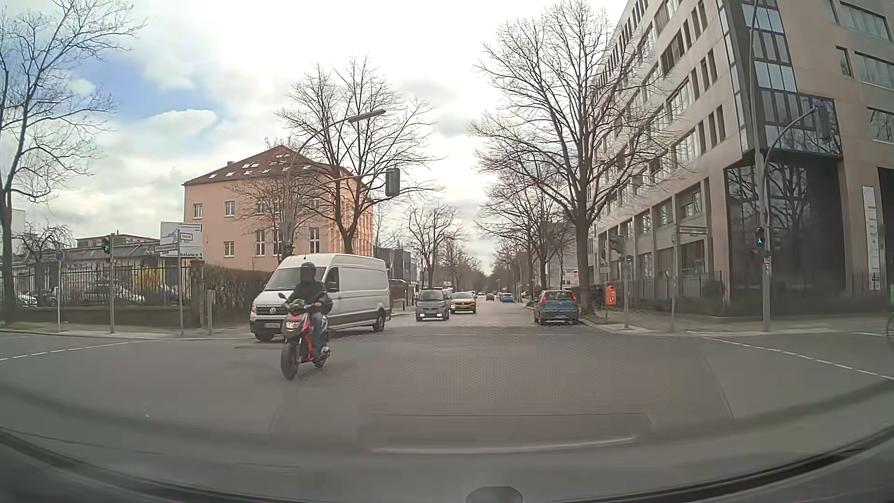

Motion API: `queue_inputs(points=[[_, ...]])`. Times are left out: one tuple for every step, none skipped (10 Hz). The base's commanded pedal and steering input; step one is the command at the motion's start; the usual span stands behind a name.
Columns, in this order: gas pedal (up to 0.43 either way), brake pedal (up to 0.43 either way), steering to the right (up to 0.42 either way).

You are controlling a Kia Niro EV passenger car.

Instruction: Follow the waypoints while adhering to traffic rules and regulations

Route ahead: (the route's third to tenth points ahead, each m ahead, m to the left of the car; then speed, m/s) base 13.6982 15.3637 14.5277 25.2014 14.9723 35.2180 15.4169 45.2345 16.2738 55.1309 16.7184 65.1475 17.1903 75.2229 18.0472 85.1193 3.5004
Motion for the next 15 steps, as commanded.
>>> queue_inputs(points=[[0.0,0.22,-0.036],[0.0,0.226,-0.045],[0.0,0.226,-0.048],[0.0,0.226,-0.048],[0.0,0.226,-0.048],[0.0,0.232,-0.048],[0.0,0.232,-0.048],[0.0,0.232,-0.048],[0.0,0.232,-0.048],[0.0,0.232,-0.048],[0.0,0.232,-0.047],[0.0,0.25,-0.044],[0.0,0.256,-0.035],[0.0,0.256,-0.025],[0.0,0.268,-0.018]])
